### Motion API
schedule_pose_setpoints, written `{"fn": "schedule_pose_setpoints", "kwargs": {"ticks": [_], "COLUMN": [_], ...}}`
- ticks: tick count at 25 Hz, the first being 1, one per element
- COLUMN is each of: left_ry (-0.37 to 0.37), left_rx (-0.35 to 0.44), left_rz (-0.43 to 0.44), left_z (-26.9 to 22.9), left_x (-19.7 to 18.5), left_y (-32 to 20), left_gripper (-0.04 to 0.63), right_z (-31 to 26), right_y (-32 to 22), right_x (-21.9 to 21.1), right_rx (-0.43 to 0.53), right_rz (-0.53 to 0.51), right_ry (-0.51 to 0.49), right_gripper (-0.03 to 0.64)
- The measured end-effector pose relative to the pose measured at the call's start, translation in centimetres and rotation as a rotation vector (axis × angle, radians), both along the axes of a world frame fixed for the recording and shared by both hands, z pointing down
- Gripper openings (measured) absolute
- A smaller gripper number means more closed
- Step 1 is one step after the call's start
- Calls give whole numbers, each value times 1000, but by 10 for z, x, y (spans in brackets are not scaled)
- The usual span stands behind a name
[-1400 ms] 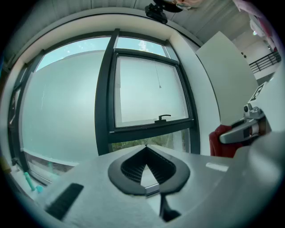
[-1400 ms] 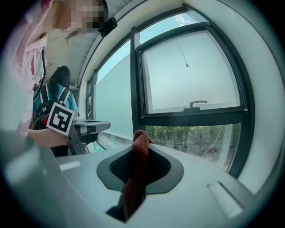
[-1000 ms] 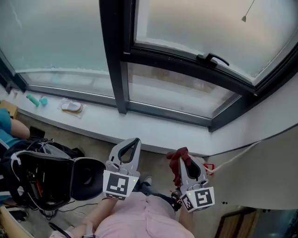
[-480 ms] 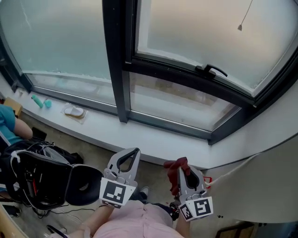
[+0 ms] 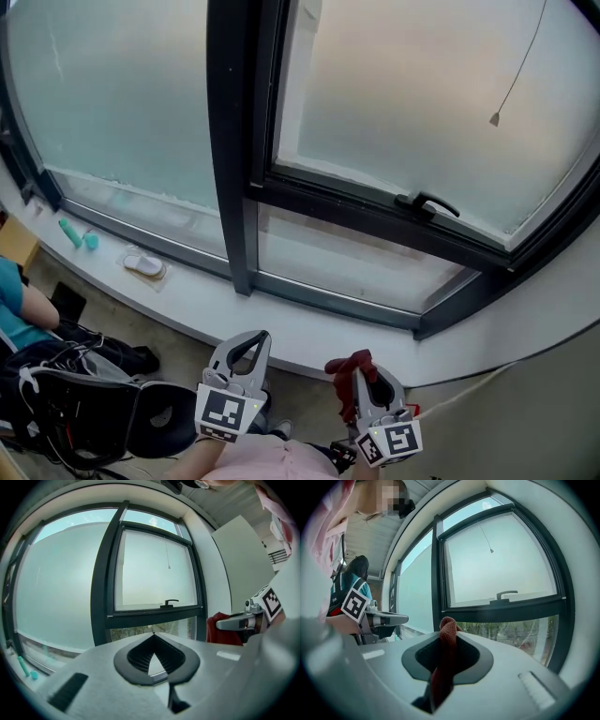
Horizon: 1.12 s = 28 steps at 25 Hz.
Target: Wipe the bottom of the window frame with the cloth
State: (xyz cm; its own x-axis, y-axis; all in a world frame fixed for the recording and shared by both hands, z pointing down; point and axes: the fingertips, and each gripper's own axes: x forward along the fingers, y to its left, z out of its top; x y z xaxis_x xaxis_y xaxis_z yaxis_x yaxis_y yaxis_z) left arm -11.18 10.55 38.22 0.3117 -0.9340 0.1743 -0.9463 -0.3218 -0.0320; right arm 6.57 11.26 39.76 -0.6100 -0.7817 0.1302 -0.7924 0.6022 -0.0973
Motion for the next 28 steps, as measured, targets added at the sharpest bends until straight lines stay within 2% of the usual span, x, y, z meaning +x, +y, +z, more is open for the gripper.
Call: {"fn": "schedule_pose_setpoints", "kwargs": {"ticks": [5, 10, 15, 19, 23, 28], "left_ry": [5, 22, 7, 15, 22, 30], "left_rx": [91, 63, 103, 98, 44, 53], "left_rz": [11, 19, 37, 24, -2, -28], "left_z": [-23, -20, -21, -17, -11, -21], "left_x": [-29, -53, -61, -66, -66, -61], "left_y": [-58, -95, -117, -128, -136, -154], "left_gripper": [-3, -2, -3, -3, -2, -2], "right_z": [-22, -24, -15, -12, -11, -16], "right_y": [-54, -85, -102, -117, -135, -157], "right_x": [-22, -50, -62, -66, -68, -68], "right_rx": [69, 88, 60, 55, 43, 32], "right_rz": [38, 55, 65, 61, 32, -20], "right_ry": [9, 14, 21, 29, 19, 5], "right_gripper": [51, 51, 51, 51, 51, 51]}}
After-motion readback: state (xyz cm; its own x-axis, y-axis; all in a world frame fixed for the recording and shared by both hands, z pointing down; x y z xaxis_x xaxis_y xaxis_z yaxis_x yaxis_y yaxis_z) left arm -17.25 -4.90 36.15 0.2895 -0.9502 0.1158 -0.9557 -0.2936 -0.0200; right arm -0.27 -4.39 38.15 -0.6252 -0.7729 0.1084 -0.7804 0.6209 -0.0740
